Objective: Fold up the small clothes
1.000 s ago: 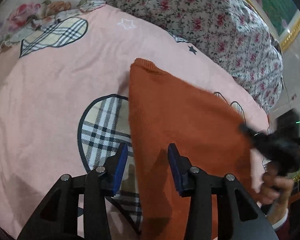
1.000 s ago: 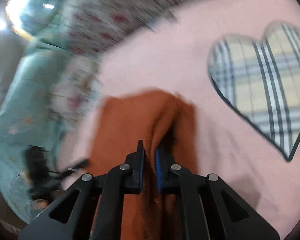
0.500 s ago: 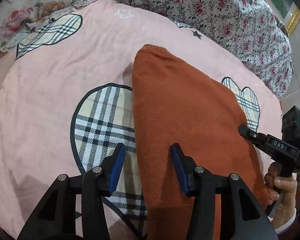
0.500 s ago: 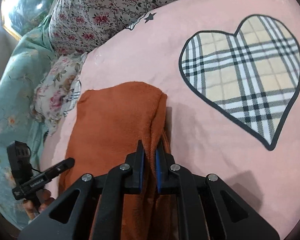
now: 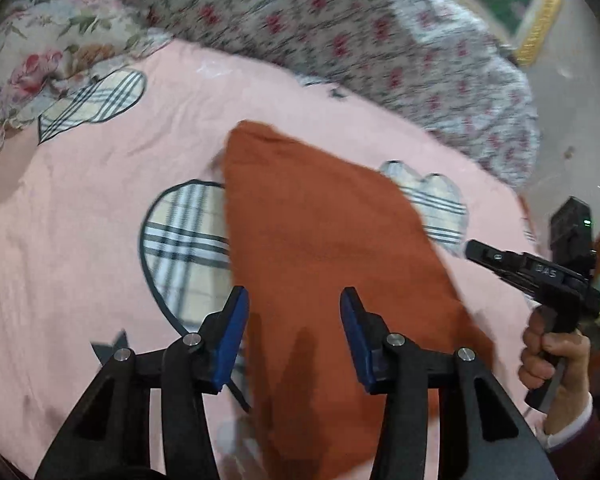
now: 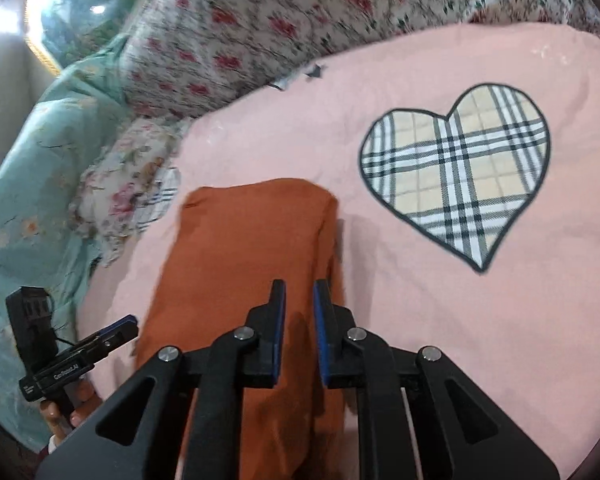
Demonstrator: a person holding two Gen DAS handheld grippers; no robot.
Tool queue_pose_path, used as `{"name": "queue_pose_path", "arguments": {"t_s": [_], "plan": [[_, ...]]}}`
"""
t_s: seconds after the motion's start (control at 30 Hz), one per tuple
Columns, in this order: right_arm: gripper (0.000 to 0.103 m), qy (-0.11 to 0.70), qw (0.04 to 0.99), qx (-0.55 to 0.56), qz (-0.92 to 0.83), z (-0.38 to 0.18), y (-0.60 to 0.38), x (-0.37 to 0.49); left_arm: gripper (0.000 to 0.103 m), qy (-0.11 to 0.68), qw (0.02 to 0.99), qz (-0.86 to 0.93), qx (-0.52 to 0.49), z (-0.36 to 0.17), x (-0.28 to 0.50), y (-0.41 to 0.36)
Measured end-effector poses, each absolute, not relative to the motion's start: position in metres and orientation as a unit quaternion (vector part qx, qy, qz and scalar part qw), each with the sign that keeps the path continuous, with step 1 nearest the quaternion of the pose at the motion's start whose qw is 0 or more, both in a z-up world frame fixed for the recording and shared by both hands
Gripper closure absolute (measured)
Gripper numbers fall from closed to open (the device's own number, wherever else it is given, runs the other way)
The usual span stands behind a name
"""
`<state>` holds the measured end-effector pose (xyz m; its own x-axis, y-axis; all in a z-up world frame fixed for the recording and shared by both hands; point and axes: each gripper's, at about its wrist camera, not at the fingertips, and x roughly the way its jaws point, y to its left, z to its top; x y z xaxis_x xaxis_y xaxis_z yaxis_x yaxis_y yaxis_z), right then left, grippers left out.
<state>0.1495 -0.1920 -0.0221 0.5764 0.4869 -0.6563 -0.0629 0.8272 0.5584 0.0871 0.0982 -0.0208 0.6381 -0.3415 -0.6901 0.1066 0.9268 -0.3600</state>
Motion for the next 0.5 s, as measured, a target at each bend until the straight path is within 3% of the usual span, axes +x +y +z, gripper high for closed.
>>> {"name": "queue_pose_path", "arguments": {"t_s": [0.2, 0.4, 0.5], "plan": [[0.088, 0.427, 0.846, 0.235, 0.216, -0.014, -0.171, 0.109, 0.057, 0.388, 0.893, -0.187, -0.131, -0.011, 0.05, 0.079], [0.088, 0.472, 0.827, 0.23, 0.201, -0.045, -0.153, 0.117, 0.057, 0.427, 0.881, -0.179, -0.096, -0.036, 0.044, 0.068], [0.094, 0.493, 0.827, 0.218, 0.16, -0.066, -0.158, 0.118, 0.067, 0.449, 0.876, -0.162, -0.07, -0.057, 0.043, 0.067]]}}
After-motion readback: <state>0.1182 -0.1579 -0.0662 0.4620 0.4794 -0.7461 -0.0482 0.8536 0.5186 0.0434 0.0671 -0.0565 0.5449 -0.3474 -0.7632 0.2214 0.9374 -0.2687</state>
